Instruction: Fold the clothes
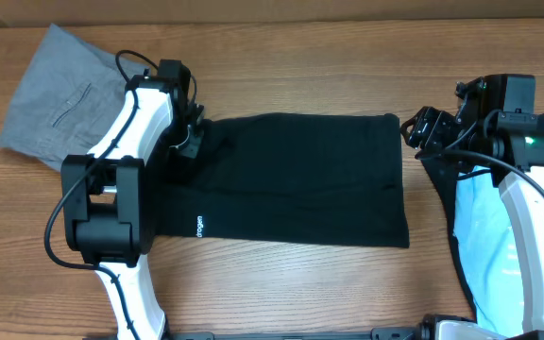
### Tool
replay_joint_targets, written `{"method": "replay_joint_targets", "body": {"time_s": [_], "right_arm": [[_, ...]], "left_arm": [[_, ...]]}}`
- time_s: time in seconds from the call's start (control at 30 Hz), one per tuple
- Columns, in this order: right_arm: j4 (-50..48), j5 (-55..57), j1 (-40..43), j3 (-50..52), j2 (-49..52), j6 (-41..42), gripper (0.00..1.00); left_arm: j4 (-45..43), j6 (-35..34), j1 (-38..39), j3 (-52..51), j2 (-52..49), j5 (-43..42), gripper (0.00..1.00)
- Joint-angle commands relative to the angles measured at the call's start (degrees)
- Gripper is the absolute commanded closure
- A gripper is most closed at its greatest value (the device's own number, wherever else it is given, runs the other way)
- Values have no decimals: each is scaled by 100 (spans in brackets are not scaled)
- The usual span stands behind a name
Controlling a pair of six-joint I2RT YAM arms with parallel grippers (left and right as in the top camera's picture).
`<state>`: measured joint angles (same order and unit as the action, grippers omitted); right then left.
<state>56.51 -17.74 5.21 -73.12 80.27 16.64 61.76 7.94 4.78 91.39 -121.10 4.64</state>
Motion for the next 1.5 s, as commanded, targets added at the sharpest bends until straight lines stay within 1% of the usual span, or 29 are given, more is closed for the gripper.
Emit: {"method": "replay_joint_targets", "body": {"time_s": [0.0, 0.1, 0.17, 0.23, 0.33, 0.37, 0.43, 0.53, 0.57, 0.7, 0.83, 0.93, 1.03, 1.2, 1.27, 1.3, 1.37, 1.47], "right_arm": [[-52, 13, 17, -116, 11, -44, 20], [-66, 33, 17, -116, 11, -44, 20], [-59, 103, 17, -116, 11, -42, 20], [-55, 166, 17, -116, 11, -44, 20], [-107, 184, 17, -116, 15, -42, 20], [-149, 184, 17, -114, 24, -42, 20], [-326, 186, 17, -114, 90, -37, 20], [-573, 184, 17, -114, 238, -37, 20], [-748, 179, 17, -114, 369, -37, 20], [-1016, 179, 17, -114, 592, -37, 20], [-1222, 181, 17, -114, 654, -39, 20], [-1340, 229, 17, -114, 654, -42, 18], [-1316, 345, 17, -114, 654, -39, 16], [-1132, 378, 17, -111, 654, -42, 14], [-1064, 376, 17, -111, 654, -42, 12], [-1032, 376, 17, -111, 654, -42, 11], [-990, 374, 17, -111, 654, -39, 11], [-940, 372, 17, -111, 654, -35, 11]], "left_arm": [[262, -181, -138, 396, -66, 765, 96], [352, -229, -232, 544, -66, 804, 93], [352, -396, -295, 595, -66, 874, 89], [313, -522, -348, 599, -66, 883, 80], [291, -540, -391, 599, -66, 774, 69], [280, -538, -396, 599, -66, 730, 60], [267, -538, -396, 599, -66, 623, 47], [247, -535, -396, 601, -66, 426, 41], [227, -538, -400, 599, -66, 236, 38], [31, -487, -402, 599, -66, -389, 33], [-175, -503, -402, 599, -66, -426, 32], [-330, -542, -407, 599, -66, -422, 27], [-404, -796, -433, 603, -66, -433, 25], [-149, -1078, -640, 752, -66, -442, 24], [-90, -1215, -778, 813, -66, -684, 21], [-94, -1226, -866, 817, -66, -953, 21], [-96, -1228, -1001, 815, -68, -1220, 21], [-208, -1226, -1117, 815, -68, -1220, 22]]}}
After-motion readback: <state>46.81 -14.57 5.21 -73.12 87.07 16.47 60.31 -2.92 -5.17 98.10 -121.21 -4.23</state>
